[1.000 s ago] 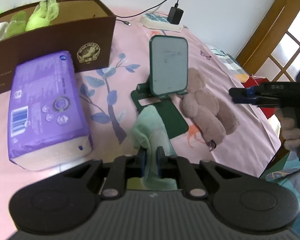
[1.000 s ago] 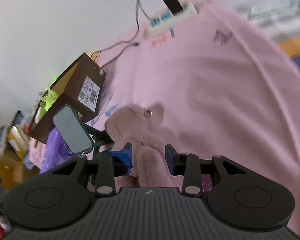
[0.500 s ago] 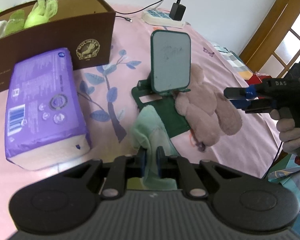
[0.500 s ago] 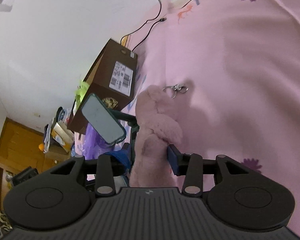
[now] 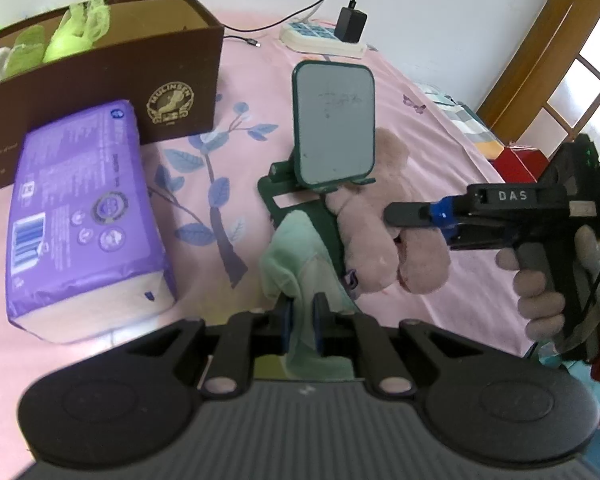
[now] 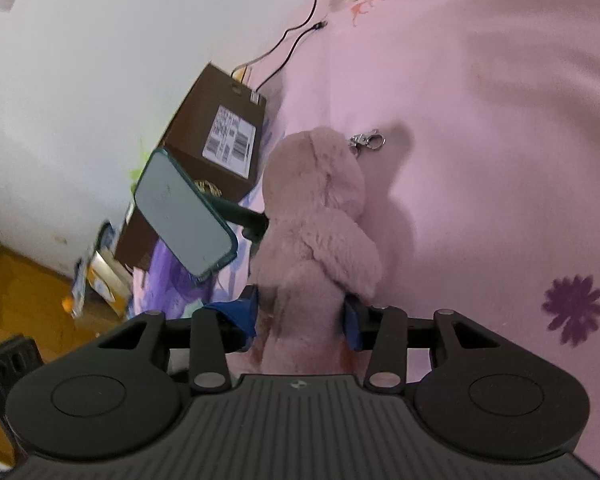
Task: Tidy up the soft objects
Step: 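Lift and carry the mint-green plush and pink teddy bear over the brown box, then lower both items into the box and open both grippers, then move both grippers back from the box toward the purple package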
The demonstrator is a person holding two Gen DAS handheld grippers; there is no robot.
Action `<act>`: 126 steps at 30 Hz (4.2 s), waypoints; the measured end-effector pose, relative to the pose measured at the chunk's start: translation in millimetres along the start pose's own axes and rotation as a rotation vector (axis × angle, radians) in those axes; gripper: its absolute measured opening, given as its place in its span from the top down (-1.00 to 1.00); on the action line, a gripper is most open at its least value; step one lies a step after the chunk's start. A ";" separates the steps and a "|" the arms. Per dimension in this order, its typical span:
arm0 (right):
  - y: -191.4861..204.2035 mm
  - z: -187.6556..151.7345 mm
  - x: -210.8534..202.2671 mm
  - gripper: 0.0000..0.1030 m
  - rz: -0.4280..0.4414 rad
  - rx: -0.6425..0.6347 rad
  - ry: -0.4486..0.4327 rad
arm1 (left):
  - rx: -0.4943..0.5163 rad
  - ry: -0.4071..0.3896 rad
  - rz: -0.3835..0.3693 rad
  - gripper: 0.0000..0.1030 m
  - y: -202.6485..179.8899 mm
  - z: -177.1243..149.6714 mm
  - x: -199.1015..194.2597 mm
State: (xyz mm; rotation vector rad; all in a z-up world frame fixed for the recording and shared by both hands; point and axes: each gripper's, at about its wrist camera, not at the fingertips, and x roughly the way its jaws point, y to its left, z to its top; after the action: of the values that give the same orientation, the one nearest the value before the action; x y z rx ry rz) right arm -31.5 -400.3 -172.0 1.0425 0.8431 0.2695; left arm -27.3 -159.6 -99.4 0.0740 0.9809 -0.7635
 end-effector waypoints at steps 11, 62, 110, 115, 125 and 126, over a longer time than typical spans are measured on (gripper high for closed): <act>6.5 -3.1 -21.3 0.71 -0.001 0.044 -0.085 | 0.008 -0.051 -0.012 0.88 3.6 2.3 -25.1; 224.6 131.6 181.6 0.70 -0.196 -0.372 0.034 | -0.007 -0.189 0.050 0.88 207.1 176.1 -44.8; 285.7 38.1 112.8 0.60 -0.355 -0.551 -0.113 | -0.111 -0.224 0.514 -0.25 146.4 142.2 -113.1; 285.0 22.1 104.7 0.59 -0.360 -0.584 -0.124 | -0.170 -0.213 0.560 -0.27 138.5 128.8 -119.1; 272.0 -0.3 85.1 0.56 -0.337 -0.619 -0.086 | -0.214 -0.185 0.646 -0.29 115.7 106.7 -117.9; 270.5 -2.0 82.9 0.56 -0.334 -0.618 -0.084 | -0.218 -0.182 0.648 -0.29 113.0 104.4 -117.4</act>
State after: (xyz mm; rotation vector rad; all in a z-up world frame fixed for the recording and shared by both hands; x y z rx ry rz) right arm 71.6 -215.2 15.5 0.3272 0.7730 0.1818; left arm 79.5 -51.5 20.5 0.1230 0.7919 -0.0650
